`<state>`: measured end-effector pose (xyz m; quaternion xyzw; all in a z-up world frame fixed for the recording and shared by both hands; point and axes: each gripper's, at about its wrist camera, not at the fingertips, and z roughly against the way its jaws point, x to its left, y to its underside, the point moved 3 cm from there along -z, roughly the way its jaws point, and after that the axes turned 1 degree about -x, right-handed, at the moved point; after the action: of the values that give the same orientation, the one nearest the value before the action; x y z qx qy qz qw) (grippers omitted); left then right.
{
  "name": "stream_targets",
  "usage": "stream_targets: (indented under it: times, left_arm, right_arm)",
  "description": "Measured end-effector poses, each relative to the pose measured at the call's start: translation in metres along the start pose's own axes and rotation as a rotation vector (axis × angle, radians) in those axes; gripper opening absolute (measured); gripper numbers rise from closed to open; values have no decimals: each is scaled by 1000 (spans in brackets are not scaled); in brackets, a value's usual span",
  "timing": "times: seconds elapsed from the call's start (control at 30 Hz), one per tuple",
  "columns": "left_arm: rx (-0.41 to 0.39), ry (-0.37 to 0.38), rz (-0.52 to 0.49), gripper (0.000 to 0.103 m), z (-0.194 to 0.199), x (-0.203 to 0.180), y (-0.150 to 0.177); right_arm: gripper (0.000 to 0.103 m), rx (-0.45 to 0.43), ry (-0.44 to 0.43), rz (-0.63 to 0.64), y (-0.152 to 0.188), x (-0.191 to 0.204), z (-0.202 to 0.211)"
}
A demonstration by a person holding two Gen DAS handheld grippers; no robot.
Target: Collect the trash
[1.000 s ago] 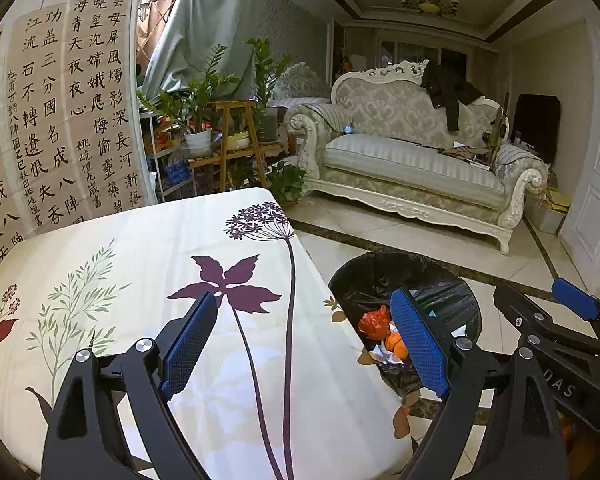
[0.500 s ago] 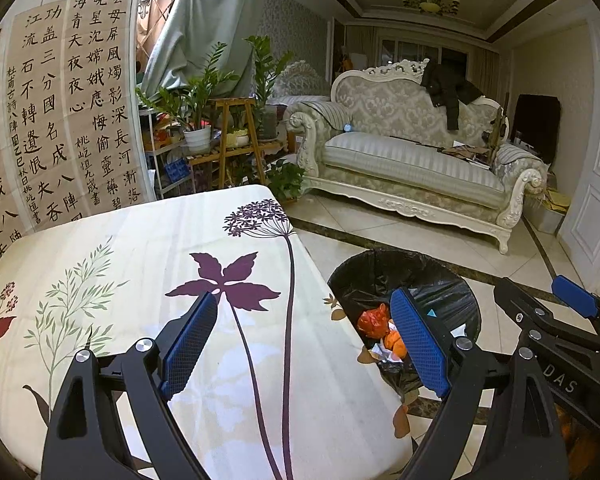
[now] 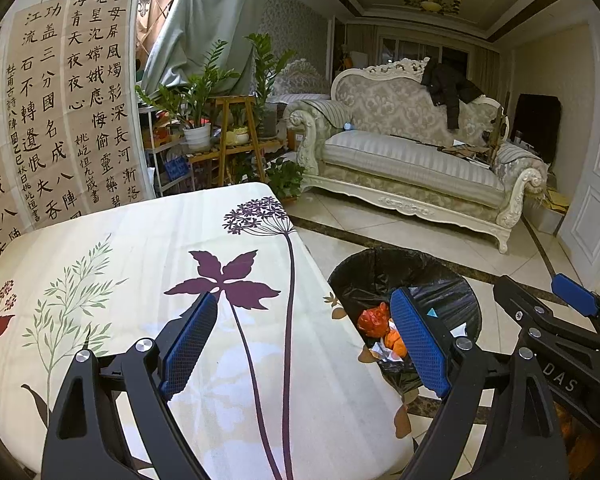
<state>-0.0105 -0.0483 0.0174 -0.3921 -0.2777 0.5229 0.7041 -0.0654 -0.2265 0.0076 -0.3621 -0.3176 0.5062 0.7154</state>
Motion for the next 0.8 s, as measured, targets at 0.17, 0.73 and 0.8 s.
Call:
stream_targets:
  times: [0.17,0.73,0.8]
  left_arm:
    - [2,4,6,86,0,-1,2]
    - [-20,7,-7,86,2,-10,2]
    - [-19,12,-7,86,2,-10,2]
  right_arm:
    - [86,-1,1,1,0,0,0]
    - [86,1,1,1,0,0,0]
    - [87,2,0,2,0,0,0]
